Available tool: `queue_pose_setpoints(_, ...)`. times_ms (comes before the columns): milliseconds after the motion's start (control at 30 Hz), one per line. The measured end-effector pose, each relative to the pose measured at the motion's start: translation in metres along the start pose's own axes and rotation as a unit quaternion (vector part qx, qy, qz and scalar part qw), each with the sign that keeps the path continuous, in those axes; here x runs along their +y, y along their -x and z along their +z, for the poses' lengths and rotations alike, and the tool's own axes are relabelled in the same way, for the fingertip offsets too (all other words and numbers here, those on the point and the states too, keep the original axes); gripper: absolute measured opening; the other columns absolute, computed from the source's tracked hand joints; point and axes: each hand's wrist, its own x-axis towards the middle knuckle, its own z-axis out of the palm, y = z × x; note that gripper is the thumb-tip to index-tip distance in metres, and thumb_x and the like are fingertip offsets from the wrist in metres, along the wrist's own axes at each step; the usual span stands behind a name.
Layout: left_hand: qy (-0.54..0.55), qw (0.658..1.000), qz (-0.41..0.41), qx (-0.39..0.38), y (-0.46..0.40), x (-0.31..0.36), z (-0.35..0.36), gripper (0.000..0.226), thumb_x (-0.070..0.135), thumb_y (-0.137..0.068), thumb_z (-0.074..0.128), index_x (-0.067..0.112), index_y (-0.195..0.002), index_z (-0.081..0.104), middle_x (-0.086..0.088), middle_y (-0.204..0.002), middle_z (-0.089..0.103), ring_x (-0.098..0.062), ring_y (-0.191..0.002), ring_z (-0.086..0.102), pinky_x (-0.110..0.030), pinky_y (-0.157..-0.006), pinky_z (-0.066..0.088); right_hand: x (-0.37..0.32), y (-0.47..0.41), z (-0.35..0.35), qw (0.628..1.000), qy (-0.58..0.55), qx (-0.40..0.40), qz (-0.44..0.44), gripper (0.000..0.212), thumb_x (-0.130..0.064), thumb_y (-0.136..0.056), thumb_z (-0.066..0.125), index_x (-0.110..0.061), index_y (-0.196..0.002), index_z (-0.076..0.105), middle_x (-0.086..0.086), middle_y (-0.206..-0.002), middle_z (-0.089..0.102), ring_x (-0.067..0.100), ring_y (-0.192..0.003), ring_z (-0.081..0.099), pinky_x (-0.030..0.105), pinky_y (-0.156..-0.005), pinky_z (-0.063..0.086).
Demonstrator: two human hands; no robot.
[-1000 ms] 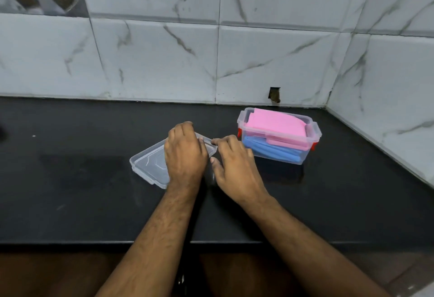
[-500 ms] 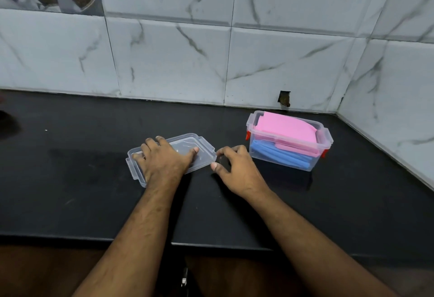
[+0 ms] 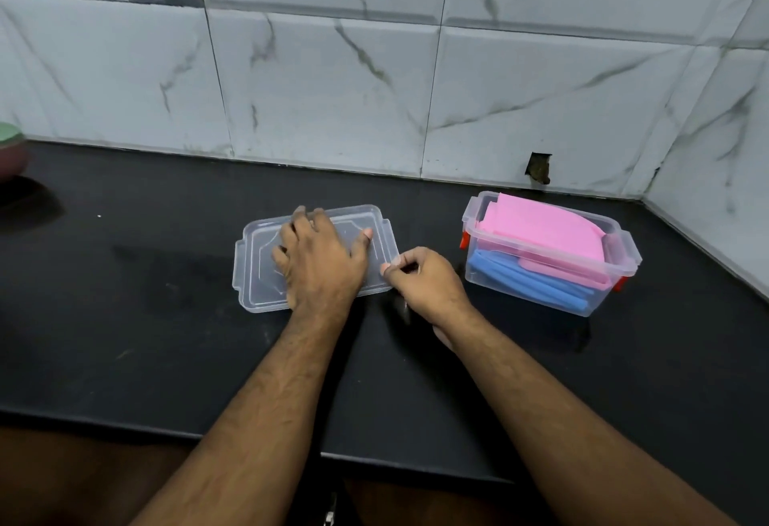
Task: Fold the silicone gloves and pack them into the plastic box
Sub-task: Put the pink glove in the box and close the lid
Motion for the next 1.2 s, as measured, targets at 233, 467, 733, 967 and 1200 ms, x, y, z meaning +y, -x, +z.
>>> queue_pose_setpoints(233,0.211,0.971,0.09,0.065,0.001,0.021,-0.001,0.078,0.067,-0.102,0.029,0.021,-0.164,0.02,-0.003,-0.174,0.005,-0.027,-0.159,0.011,-0.058,-0.122,0.013,-0.017,0.008,-0.006,0.97,-0.101,0.087,-0.202,0.016,-0.02,-0.103,0.055,-0.015,-0.11,0.042,0.0,-0.086,0.073,0.024,-0.073,0.071,0.051,-0.07,0.059)
queue_pose_setpoints(467,0.481,0.864,0.14,-0.04,0.0,0.022,0.005,0.095,0.083,-0.092,0.02,0.024,-0.166,0.009,0.01,-0.172,0.017,-0.004,-0.155,0.024,-0.025,-0.121,0.032,-0.019,0.016,-0.024,0.92,0.009,0.159,-0.358,0.015,0.003,-0.096,0.05,-0.011,-0.102,0.052,-0.003,-0.1,0.057,0.017,-0.085,0.061,0.046,-0.066,0.057)
queue_pose_setpoints(733,0.807,0.536,-0.181,-0.168,-0.014,0.016,-0.011,0.096,0.083,-0.094,0.02,0.011,-0.154,0.04,-0.024,-0.141,0.062,-0.044,-0.111,0.072,-0.057,-0.08,0.062,-0.014,0.029,-0.027,0.895,0.099,0.187,-0.393,0.035,0.009,-0.087,0.053,-0.023,-0.102,0.051,-0.001,-0.103,0.069,0.023,-0.086,0.066,0.046,-0.067,0.058)
queue_pose_setpoints(967,0.817,0.506,-0.196,-0.195,-0.019,0.01,-0.023,0.037,0.021,-0.109,0.043,-0.001,-0.136,0.055,-0.025,-0.136,0.066,-0.04,-0.111,0.073,-0.064,-0.1,0.052,-0.011,0.027,-0.033,0.924,0.031,0.121,-0.363,0.037,0.019,-0.082,0.046,-0.013,-0.096,0.059,-0.005,-0.124,0.063,0.012,-0.12,0.059,0.041,-0.099,0.052)
queue_pose_setpoints(1200,0.681,0.669,-0.147,-0.259,0.004,0.017,-0.023,0.012,0.01,-0.095,0.068,0.008,-0.107,0.067,-0.007,-0.086,0.077,-0.018,-0.064,0.072,-0.028,-0.048,0.057,-0.015,0.034,-0.037,0.913,-0.047,0.173,-0.367,0.024,-0.008,-0.103,0.052,-0.008,-0.126,0.056,0.001,-0.129,0.054,0.008,-0.125,0.052,0.033,-0.105,0.047)
